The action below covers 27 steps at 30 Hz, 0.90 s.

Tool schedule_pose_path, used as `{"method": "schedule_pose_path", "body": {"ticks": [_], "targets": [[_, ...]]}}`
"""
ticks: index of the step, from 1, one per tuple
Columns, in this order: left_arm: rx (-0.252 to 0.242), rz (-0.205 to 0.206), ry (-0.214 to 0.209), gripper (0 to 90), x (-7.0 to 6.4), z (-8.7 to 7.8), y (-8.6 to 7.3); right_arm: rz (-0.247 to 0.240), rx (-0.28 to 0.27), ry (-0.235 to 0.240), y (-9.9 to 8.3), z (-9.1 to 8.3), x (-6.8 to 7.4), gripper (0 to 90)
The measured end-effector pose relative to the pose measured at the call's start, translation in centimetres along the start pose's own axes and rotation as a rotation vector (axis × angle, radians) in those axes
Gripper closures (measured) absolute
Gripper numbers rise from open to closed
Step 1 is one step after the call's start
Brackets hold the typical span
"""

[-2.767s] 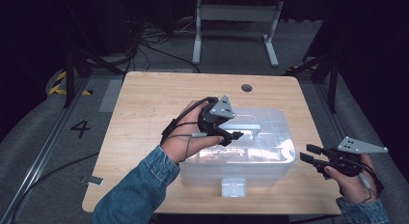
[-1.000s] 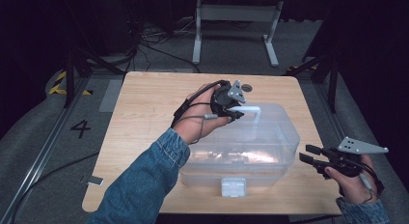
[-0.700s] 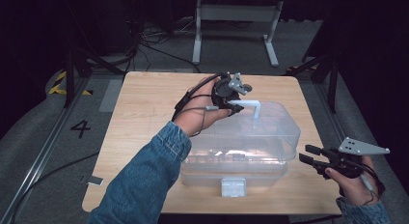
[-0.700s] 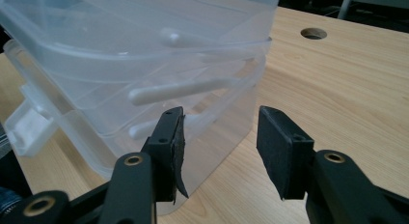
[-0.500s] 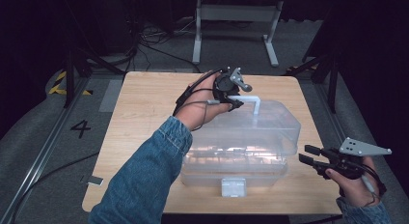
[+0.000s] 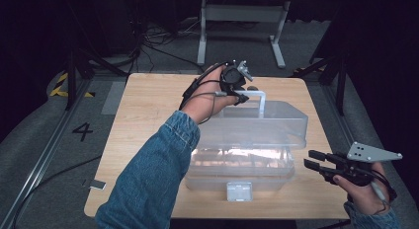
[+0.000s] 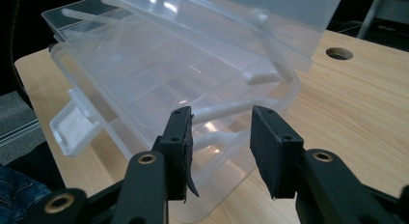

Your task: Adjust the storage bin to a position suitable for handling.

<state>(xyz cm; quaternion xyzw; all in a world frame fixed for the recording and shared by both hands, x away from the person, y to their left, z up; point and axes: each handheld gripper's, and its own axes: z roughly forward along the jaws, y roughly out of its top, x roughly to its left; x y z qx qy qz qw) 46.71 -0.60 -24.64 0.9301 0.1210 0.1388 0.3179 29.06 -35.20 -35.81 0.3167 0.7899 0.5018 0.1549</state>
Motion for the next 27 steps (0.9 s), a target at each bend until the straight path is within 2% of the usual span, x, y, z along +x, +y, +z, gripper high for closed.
{"method": "schedule_pose_path", "body": {"ticks": [5, 12, 14, 22, 24, 27], "targets": [[0.004, -0.022, -0.006, 69.3, 0.9, 0.3, 0.2, -0.012, -0.011, 0.013, 0.4, 0.0, 0.5, 61.8], [0.023, -0.020, -0.004, 69.2, 1.5, 0.5, 0.4, -0.014, -0.020, 0.017, 0.5, 0.0, 0.6, 62.3], [0.025, -0.031, -0.009, 69.2, 1.6, 0.6, 0.5, -0.013, -0.024, 0.012, 0.6, -0.1, 0.7, 63.4], [0.037, -0.041, -0.019, 69.0, 2.1, 0.7, 0.6, -0.008, -0.072, 0.002, 1.4, 0.7, 0.9, 80.0], [0.038, -0.042, -0.022, 69.0, 2.2, 0.8, 0.6, -0.002, -0.100, -0.004, 1.8, 1.1, 0.8, 88.6], [0.039, -0.044, -0.028, 69.0, 2.3, 0.8, 0.6, -0.001, -0.126, -0.024, 2.2, 1.6, 0.7, 90.0]]}}
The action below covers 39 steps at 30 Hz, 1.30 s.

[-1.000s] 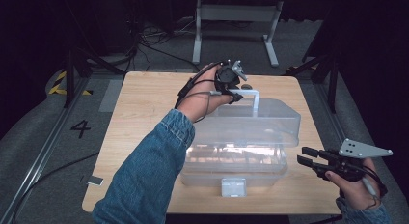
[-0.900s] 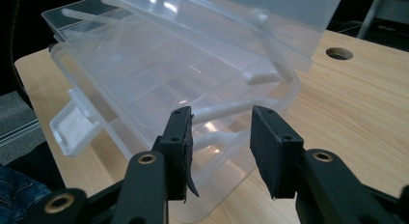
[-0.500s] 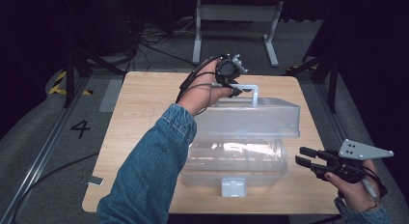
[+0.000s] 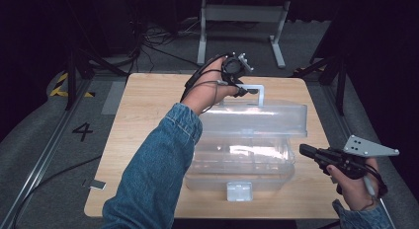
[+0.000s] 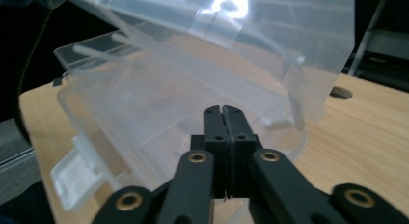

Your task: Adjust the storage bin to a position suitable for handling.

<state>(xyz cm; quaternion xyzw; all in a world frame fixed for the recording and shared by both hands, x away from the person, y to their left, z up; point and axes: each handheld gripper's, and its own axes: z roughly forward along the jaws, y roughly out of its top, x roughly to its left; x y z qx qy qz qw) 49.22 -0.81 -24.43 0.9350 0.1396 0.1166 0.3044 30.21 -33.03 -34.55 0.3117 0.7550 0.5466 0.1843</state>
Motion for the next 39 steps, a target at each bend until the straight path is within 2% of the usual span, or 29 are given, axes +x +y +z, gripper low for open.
{"method": "schedule_pose_path", "body": {"ticks": [4, 9, 10, 11, 13, 14, 15, 16, 18, 19, 21, 22, 26, 33, 38, 39], "targets": [[-0.004, -0.006, -0.009, 69.2, -0.1, 0.0, -0.1, 0.017, -0.041, -0.010, 0.8, 1.2, -0.2, 90.0], [-0.006, -0.008, -0.009, 69.1, -0.1, -0.1, -0.1, 0.022, -0.039, -0.014, 1.1, 1.8, -0.2, 90.0], [-0.018, -0.029, 0.016, 67.6, -0.1, -0.1, -0.1, 0.020, -0.044, -0.018, 1.1, 1.9, -0.2, 90.0], [-0.039, -0.045, 0.028, 53.5, -0.1, -0.2, -0.2, 0.023, -0.043, -0.019, 1.1, 2.0, -0.2, 90.0], [-0.083, -0.066, 0.030, 44.3, 0.0, -0.6, -0.4, 0.023, -0.042, -0.018, 1.1, 2.0, -0.3, 90.0], [-0.083, -0.066, 0.030, 41.7, 0.0, -0.6, -0.4, 0.023, -0.042, -0.018, 1.1, 2.0, -0.3, 90.0], [-0.101, -0.077, 0.031, 41.7, 0.1, -1.0, -0.6, 0.022, -0.043, -0.019, 1.1, 2.0, -0.3, 90.0], [-0.128, -0.085, 0.039, 37.4, 0.0, -1.7, -0.8, 0.023, -0.043, -0.022, 1.2, 2.0, -0.3, 90.0], [-0.170, -0.092, 0.039, 36.8, -0.1, -2.8, -1.0, 0.022, -0.041, -0.024, 1.2, 2.0, -0.4, 90.0], [-0.170, -0.092, 0.039, 36.5, -0.1, -2.8, -1.0, 0.022, -0.041, -0.024, 1.2, 2.0, -0.4, 90.0], [-0.226, -0.106, 0.052, 35.8, -0.4, -4.6, -1.5, 0.027, -0.041, -0.024, 1.4, 2.1, -0.4, 90.0], [-0.226, -0.106, 0.052, 35.5, -0.4, -4.6, -1.5, 0.027, -0.041, -0.024, 1.4, 2.1, -0.4, 90.0], [-0.267, -0.097, 0.092, 35.0, -1.0, -7.0, -2.4, 0.031, -0.041, -0.028, 1.6, 2.1, -0.5, 90.0], [-0.350, -0.136, 0.140, 35.0, -2.5, -11.5, -6.1, 0.030, -0.045, -0.038, 2.2, 2.3, -0.7, 90.0], [-0.397, -0.180, 0.171, 35.0, -2.9, -13.9, -9.0, 0.038, -0.050, -0.042, 2.6, 2.4, -0.9, 90.0], [-0.397, -0.180, 0.171, 35.0, -2.9, -13.9, -9.0, 0.038, -0.050, -0.042, 2.6, 2.4, -0.9, 90.0]]}}
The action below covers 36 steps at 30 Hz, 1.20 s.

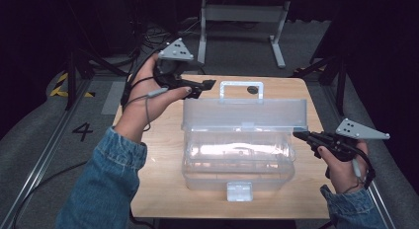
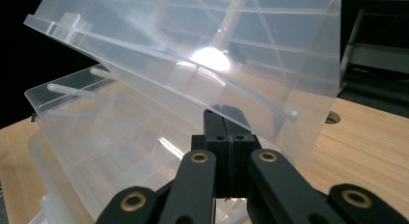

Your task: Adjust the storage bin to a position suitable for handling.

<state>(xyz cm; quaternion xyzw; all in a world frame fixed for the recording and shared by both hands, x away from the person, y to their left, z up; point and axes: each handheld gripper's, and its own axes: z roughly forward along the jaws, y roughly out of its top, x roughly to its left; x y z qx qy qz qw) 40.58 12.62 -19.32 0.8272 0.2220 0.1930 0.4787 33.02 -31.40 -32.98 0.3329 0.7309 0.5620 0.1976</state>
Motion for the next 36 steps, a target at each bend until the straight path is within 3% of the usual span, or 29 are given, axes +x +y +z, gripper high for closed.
{"method": "schedule_pose_path", "body": {"ticks": [3, 8, 9, 18, 24, 30, 36], "targets": [[-0.020, -0.029, 0.031, 35.0, 0.3, -1.5, -1.6, 0.000, 0.000, -0.004, 0.3, 0.1, -0.2, 90.0], [-0.038, -0.062, 0.044, 35.1, 0.1, -2.9, -3.6, 0.005, -0.004, -0.002, 0.7, 0.2, -0.2, 90.0], [-0.044, -0.075, 0.055, 35.1, -0.2, -3.5, -4.8, 0.000, -0.008, -0.006, 0.9, 0.3, -0.3, 90.0], [-0.061, -0.089, 0.061, 35.1, -1.6, -4.4, -8.2, 0.015, -0.007, -0.013, 1.3, 0.5, -0.3, 90.0], [-0.085, -0.105, 0.065, 35.1, -2.6, -4.0, -10.2, 0.031, -0.011, -0.016, 1.7, 0.6, -0.5, 90.0], [-0.075, -0.131, 0.042, 35.1, -3.0, -2.4, -12.2, 0.041, -0.013, -0.012, 1.9, 0.6, -0.8, 90.0], [-0.085, -0.144, 0.056, 35.2, -3.3, -0.7, -13.0, 0.051, -0.018, -0.015, 2.1, 0.7, -0.9, 90.0]]}}
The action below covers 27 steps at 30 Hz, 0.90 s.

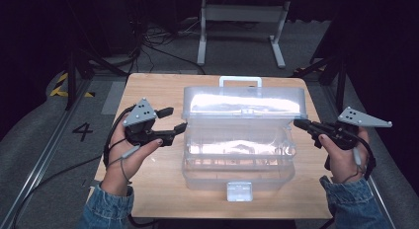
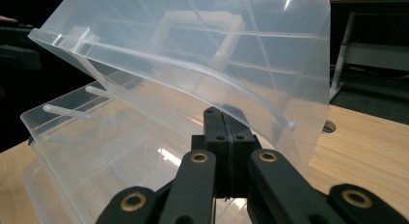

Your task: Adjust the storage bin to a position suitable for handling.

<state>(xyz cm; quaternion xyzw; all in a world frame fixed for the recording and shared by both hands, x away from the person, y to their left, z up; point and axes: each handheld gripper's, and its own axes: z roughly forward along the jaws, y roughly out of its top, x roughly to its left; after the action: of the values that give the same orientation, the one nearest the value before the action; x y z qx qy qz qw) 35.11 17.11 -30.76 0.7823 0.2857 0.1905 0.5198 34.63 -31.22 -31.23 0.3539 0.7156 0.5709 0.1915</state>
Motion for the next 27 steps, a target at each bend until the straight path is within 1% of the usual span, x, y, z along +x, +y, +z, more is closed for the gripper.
{"method": "schedule_pose_path", "body": {"ticks": [3, 6, 7, 9, 12, 13, 15, 16, 17, 19, 20, 22, 24, 27], "targets": [[-0.015, 0.001, 0.034, 35.4, -0.2, 1.0, -0.1, 0.002, 0.000, 0.001, 0.1, 0.0, 0.0, 90.0], [-0.046, -0.006, 0.049, 35.5, -0.2, 1.8, 0.1, 0.006, 0.004, 0.001, 0.1, 0.0, -0.1, 90.0], [-0.054, -0.014, 0.050, 35.4, -0.2, 2.1, 0.2, 0.005, 0.004, 0.002, 0.1, 0.0, -0.1, 90.0], [-0.066, -0.022, 0.066, 35.9, -0.1, 2.6, 0.4, 0.007, 0.004, 0.005, 0.1, 0.0, -0.1, 90.0], [-0.086, -0.034, 0.097, 35.9, -0.1, 3.2, 0.9, 0.004, 0.005, 0.004, 0.1, 0.0, -0.1, 90.0], [-0.091, -0.029, 0.108, 36.0, -0.1, 3.3, 1.1, 0.004, 0.005, 0.004, 0.1, 0.1, -0.2, 90.0], [-0.085, -0.017, 0.132, 36.4, -0.1, 3.7, 1.3, 0.006, 0.000, 0.005, 0.1, 0.1, -0.1, 90.0], [-0.085, -0.017, 0.132, 36.6, -0.1, 3.7, 1.3, 0.006, 0.000, 0.005, 0.1, 0.1, -0.1, 90.0], [-0.079, -0.008, 0.137, 36.6, -0.2, 3.9, 1.3, 0.004, 0.002, 0.002, 0.1, 0.1, -0.1, 90.0], [-0.073, 0.006, 0.166, 36.4, -0.3, 4.2, 1.5, 0.005, -0.001, 0.002, 0.1, 0.1, -0.2, 90.0], [-0.068, 0.021, 0.178, 37.2, -0.2, 4.3, 1.5, 0.005, 0.000, 0.004, 0.1, 0.1, -0.2, 90.0], [-0.063, 0.030, 0.192, 40.5, 0.0, 4.4, 1.5, 0.003, -0.003, 0.001, 0.2, 0.1, -0.3, 90.0], [-0.058, 0.016, 0.194, 44.3, 0.3, 4.5, 1.3, 0.006, -0.004, -0.002, 0.2, 0.0, -0.3, 90.0], [-0.055, 0.010, 0.208, 46.9, 0.4, 4.8, 1.2, 0.007, -0.005, -0.004, 0.2, -0.1, -0.4, 90.0]]}}
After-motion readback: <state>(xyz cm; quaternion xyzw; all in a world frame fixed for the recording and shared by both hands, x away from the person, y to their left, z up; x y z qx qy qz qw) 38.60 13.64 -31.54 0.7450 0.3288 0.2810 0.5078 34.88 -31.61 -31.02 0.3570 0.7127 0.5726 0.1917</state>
